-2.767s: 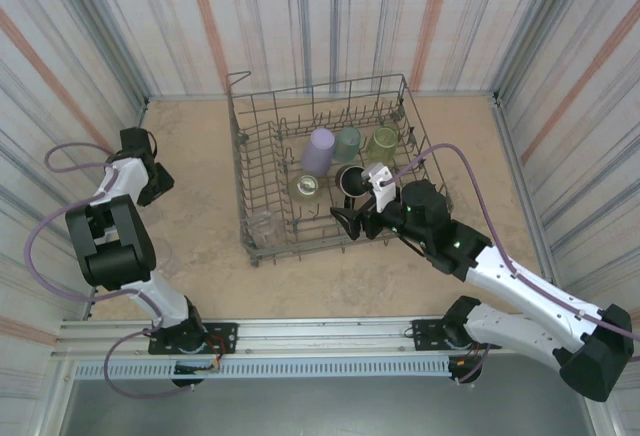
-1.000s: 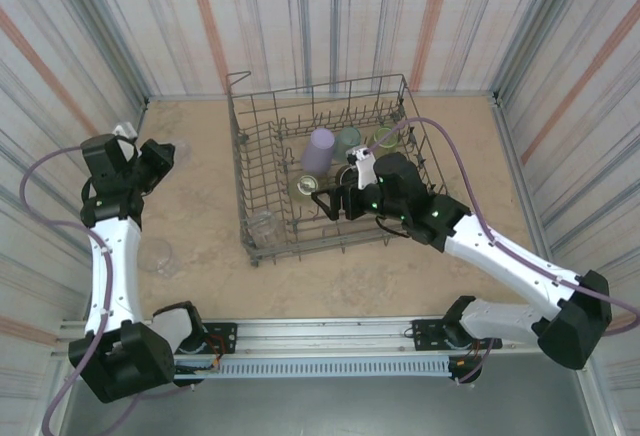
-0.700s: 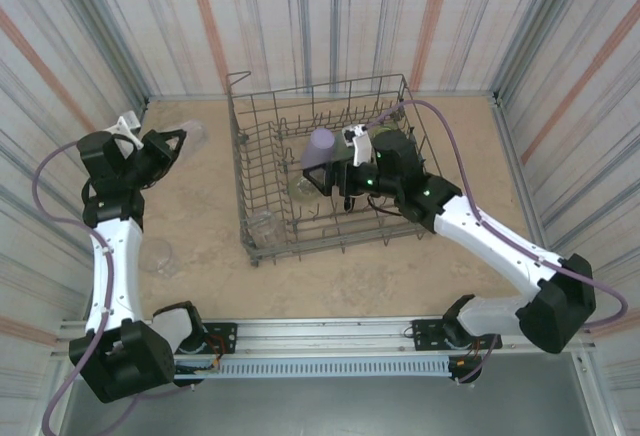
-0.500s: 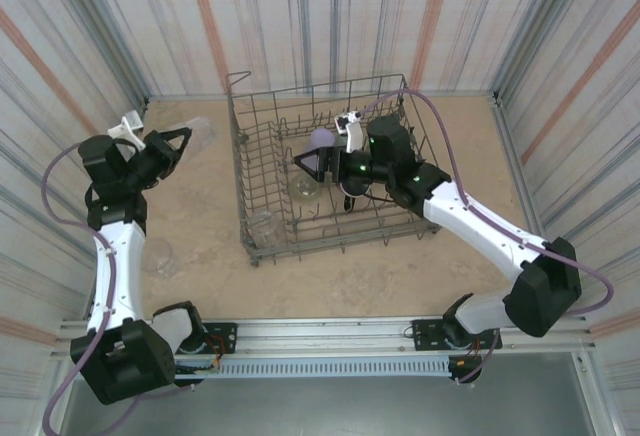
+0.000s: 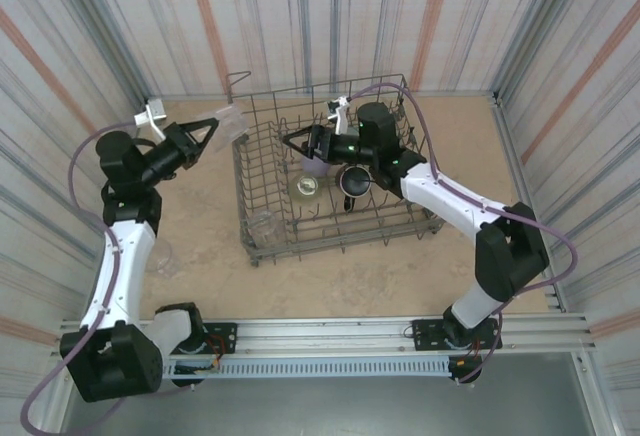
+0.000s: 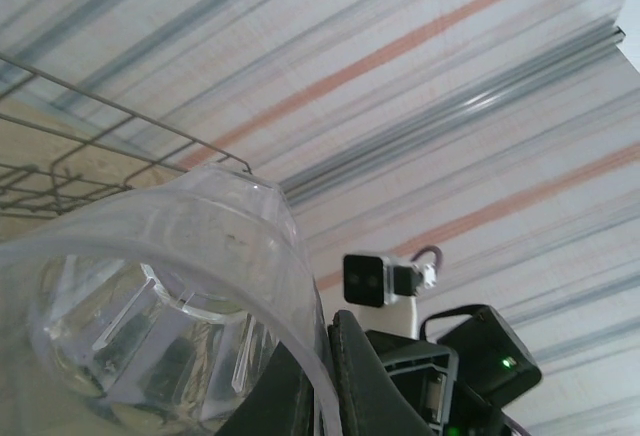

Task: Load the cups into the dish rack

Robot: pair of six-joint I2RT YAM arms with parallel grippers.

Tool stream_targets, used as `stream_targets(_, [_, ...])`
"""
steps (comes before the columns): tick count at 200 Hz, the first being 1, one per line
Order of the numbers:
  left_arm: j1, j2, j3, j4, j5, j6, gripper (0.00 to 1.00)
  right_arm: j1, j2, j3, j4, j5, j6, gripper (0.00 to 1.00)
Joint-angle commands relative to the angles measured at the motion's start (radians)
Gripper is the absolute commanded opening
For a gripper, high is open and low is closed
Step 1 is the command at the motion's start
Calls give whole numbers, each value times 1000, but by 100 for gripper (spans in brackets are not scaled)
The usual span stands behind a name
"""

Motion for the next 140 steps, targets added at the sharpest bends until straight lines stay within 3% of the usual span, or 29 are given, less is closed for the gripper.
stream_targets(1, [-60, 20, 28, 117, 10, -56, 0, -2, 32, 49, 118, -63, 63, 99])
stream_targets(88, [-136, 112, -9, 326, 20, -197, 0, -6, 97, 26, 397, -91, 212, 99])
stream_targets(140, [-180, 147, -23, 408, 24, -250, 0, -5, 128, 47, 428, -85, 237, 99])
